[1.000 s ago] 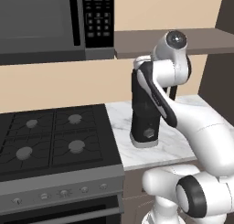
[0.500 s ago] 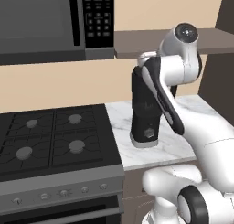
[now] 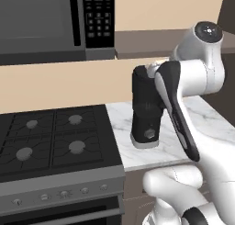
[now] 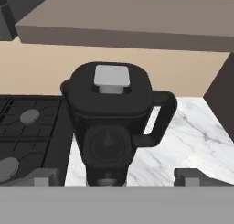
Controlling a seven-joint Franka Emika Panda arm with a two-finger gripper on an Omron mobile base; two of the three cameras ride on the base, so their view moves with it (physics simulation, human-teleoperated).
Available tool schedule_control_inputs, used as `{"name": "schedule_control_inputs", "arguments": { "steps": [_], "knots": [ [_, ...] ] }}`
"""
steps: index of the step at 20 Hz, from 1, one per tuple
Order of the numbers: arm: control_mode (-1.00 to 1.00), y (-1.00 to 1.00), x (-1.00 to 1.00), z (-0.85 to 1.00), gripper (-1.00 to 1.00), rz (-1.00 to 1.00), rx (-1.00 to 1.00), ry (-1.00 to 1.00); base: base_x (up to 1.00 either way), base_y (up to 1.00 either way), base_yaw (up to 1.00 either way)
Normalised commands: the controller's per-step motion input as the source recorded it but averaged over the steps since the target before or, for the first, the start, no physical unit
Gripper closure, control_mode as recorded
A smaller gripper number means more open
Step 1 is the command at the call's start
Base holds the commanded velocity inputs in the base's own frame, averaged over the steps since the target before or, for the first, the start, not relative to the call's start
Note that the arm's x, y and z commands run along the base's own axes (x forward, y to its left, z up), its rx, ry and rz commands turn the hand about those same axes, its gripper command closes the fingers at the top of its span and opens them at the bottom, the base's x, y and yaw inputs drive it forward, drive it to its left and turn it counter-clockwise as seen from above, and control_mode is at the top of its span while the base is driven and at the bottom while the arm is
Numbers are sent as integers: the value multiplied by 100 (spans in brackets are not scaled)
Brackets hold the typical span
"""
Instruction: Close the lid blender by securely placing the lid on top.
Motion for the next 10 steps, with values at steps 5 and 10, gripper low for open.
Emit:
{"name": "schedule_control_inputs", "arguments": {
  "steps": [5, 10],
  "knots": [
    [-100, 0, -78, 32, -100, -1, 0, 6, 0, 0, 0],
    [-100, 0, -56, 31, -100, -1, 0, 6, 0, 0, 0]
  ]
}}
